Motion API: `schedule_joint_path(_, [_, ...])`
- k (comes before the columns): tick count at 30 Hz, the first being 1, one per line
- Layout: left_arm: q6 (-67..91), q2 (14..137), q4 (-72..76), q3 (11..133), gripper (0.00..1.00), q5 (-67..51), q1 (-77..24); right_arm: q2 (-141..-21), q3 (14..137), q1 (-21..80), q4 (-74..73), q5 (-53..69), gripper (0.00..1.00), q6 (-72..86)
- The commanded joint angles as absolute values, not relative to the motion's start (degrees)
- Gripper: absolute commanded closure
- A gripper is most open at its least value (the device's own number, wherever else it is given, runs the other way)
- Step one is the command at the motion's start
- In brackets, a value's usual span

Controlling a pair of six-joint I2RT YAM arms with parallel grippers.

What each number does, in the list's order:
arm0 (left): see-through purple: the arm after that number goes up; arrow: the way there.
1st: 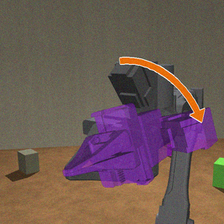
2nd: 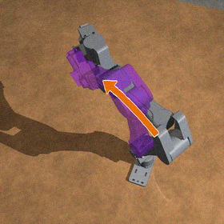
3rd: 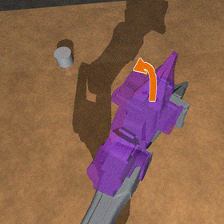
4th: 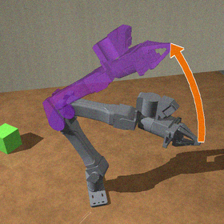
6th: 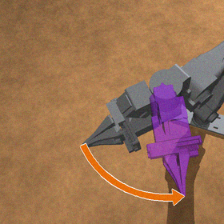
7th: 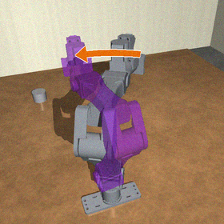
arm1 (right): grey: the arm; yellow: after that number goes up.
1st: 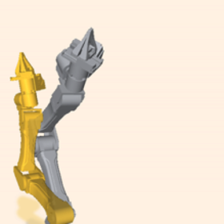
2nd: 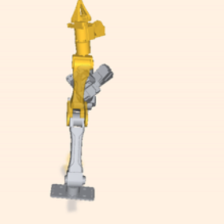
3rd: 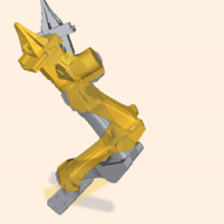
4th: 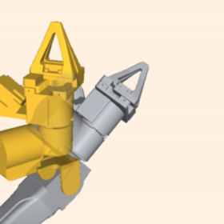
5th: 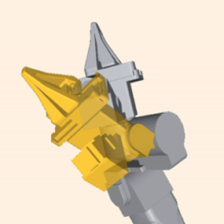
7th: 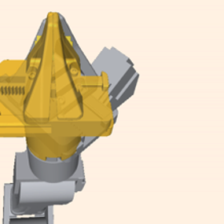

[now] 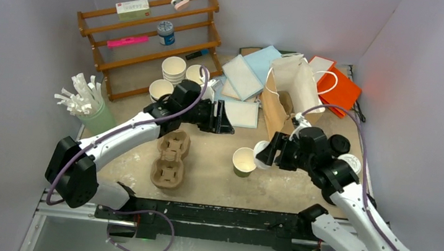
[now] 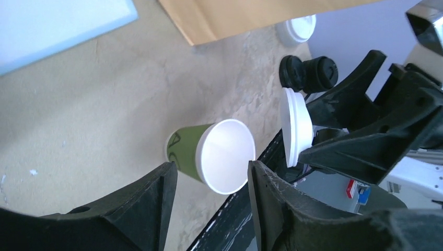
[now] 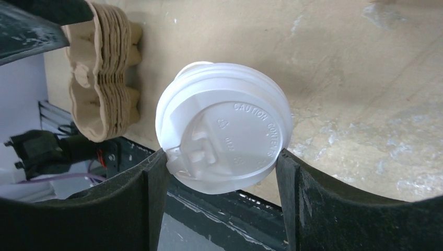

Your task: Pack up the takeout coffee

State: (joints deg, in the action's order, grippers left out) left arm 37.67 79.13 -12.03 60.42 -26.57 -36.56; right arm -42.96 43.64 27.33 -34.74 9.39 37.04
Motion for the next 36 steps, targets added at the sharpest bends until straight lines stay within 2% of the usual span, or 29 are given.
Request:
schedule_joint_path(1, [36.20, 77.65, -13.44, 58.46, 0.46, -27.76, -36.21, -48.23, 48.19, 36.17, -30.37, 2.04, 0.34, 36.28])
schedule_joint_path(5, [35.16, 78.24, -13.20, 56.79, 0.48, -28.95, -36.25, -53.01, 52.01, 46.62, -31.27, -7.24, 0.33, 37.86])
schedule_joint_path(13, [33.85, 78.69, -13.94, 54.09, 0.48, -28.21, -37.69, -61.71, 59.83, 51.21, -39.70, -16.85, 0.34, 37.04])
schedule_joint_path(25, [34.78, 73.54, -16.29, 48.76, 0.49, -26.24, -37.49, -72.42, 70.16, 52.18, -55.05, -13.58, 0.33, 36.65])
schedule_joint_path(36, [36.82, 74.52, -14.99, 47.96, 0.49, -27.10, -36.65, -79.69, 74.28, 52.22, -57.09, -9.91, 0.32, 34.66])
